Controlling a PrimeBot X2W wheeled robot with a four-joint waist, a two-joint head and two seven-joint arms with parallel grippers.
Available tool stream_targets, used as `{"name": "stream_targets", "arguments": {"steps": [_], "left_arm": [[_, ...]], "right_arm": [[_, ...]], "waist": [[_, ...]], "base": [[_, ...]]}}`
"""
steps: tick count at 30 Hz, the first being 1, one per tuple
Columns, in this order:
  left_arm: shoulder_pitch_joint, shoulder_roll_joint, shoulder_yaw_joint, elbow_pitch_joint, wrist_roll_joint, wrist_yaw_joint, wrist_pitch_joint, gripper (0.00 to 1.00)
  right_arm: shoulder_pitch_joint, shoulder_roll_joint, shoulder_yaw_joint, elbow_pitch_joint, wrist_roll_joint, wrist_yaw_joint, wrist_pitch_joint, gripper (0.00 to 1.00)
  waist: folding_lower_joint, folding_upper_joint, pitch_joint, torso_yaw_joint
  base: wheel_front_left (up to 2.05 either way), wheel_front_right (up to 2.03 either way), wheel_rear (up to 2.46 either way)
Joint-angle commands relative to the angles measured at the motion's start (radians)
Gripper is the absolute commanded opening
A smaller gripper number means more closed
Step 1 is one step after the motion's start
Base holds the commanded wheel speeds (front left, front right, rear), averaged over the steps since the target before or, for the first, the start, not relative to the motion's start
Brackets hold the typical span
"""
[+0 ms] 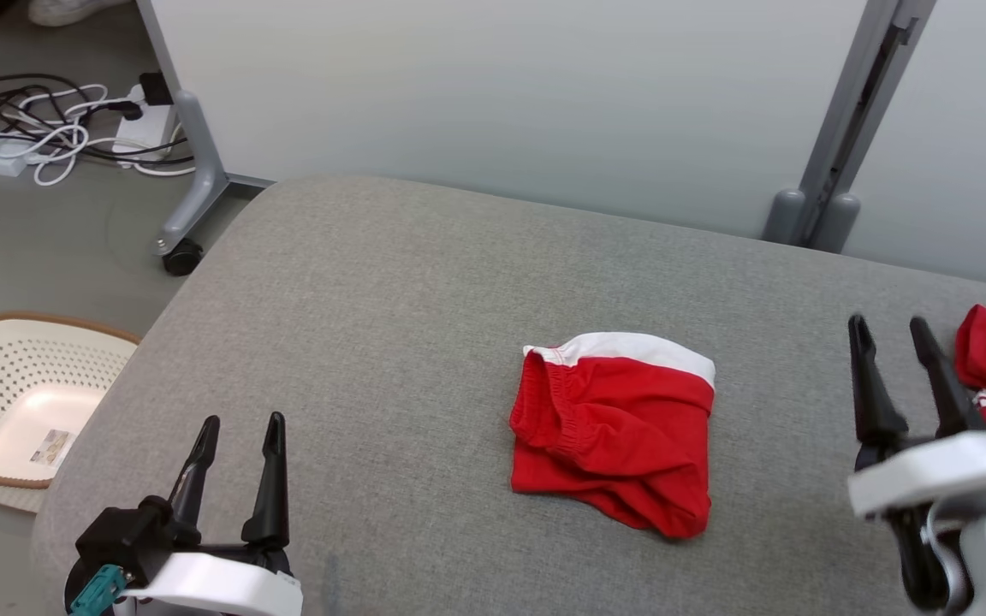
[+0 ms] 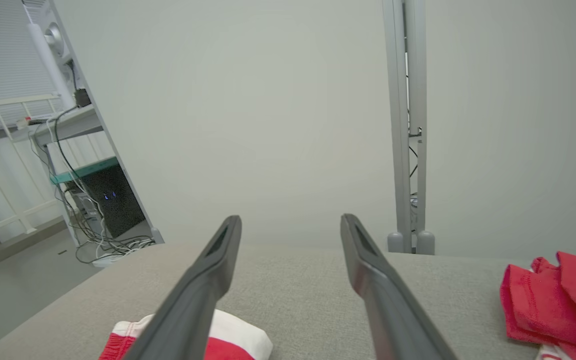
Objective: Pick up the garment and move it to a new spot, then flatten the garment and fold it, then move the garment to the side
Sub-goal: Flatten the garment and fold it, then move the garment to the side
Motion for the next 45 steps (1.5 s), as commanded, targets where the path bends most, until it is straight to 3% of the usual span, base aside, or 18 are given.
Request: {"name": "stream_targets", "arguments": {"steps": [1,5,10,20,34,36,37,41,45], "left_arm": [[0.011,0.003,0.007,-0.006,0.005,-0.002,-0.001,1.00],[0.016,0.003,0.023,-0.029,0.013,-0.005,-0.001,1.00],[0.021,0.003,0.023,-0.057,0.034,-0.014,0.000,1.00],[0.032,0.004,0.019,-0.049,0.045,-0.022,0.000,1.00],[0.014,0.004,0.010,-0.038,0.039,-0.025,0.000,1.00],[0.013,0.004,0.010,-0.038,0.035,-0.026,0.000,1.00],[0.013,0.004,0.014,-0.038,0.031,-0.025,0.000,1.00],[-0.002,0.004,0.003,-0.034,0.029,-0.025,0.000,1.00],[-0.015,0.004,-0.006,-0.029,0.027,-0.025,0.000,1.00]], "right_arm": [[0.038,0.019,-0.014,-0.034,-0.013,0.001,-0.004,1.00],[0.196,0.076,-0.084,-0.216,-0.113,0.001,-0.004,1.00],[0.298,0.119,-0.110,-0.322,-0.167,0.001,-0.004,1.00],[0.353,0.132,-0.091,-0.354,-0.211,0.001,-0.004,1.00],[0.330,0.135,-0.064,-0.332,-0.199,0.001,-0.004,1.00],[0.315,0.136,-0.050,-0.308,-0.178,0.001,-0.004,1.00],[0.255,0.138,0.009,-0.214,-0.108,0.001,0.016,1.00],[0.116,0.139,0.094,-0.045,0.043,0.001,0.103,1.00],[-0.069,0.142,0.148,0.177,0.307,0.001,0.245,1.00]], "waist": [[0.0000,0.0000,-0.003,-0.008],[0.0000,0.0000,-0.007,-0.047],[0.0000,0.0000,-0.003,-0.116],[0.0000,0.0000,0.001,-0.209],[0.0000,0.0000,-0.004,-0.212],[0.0000,0.0000,-0.005,-0.212],[0.0000,0.0000,-0.002,-0.217],[0.0000,0.0000,0.005,-0.210],[0.0000,0.0000,0.013,-0.161]], "base": [[0.00,0.00,0.00],[0.00,0.00,0.00],[0.00,0.00,0.00],[0.00,0.00,0.00],[0.00,0.00,0.00],[0.00,0.00,0.00],[0.00,0.00,0.00],[0.00,0.00,0.00],[0.00,0.00,0.00]]}}
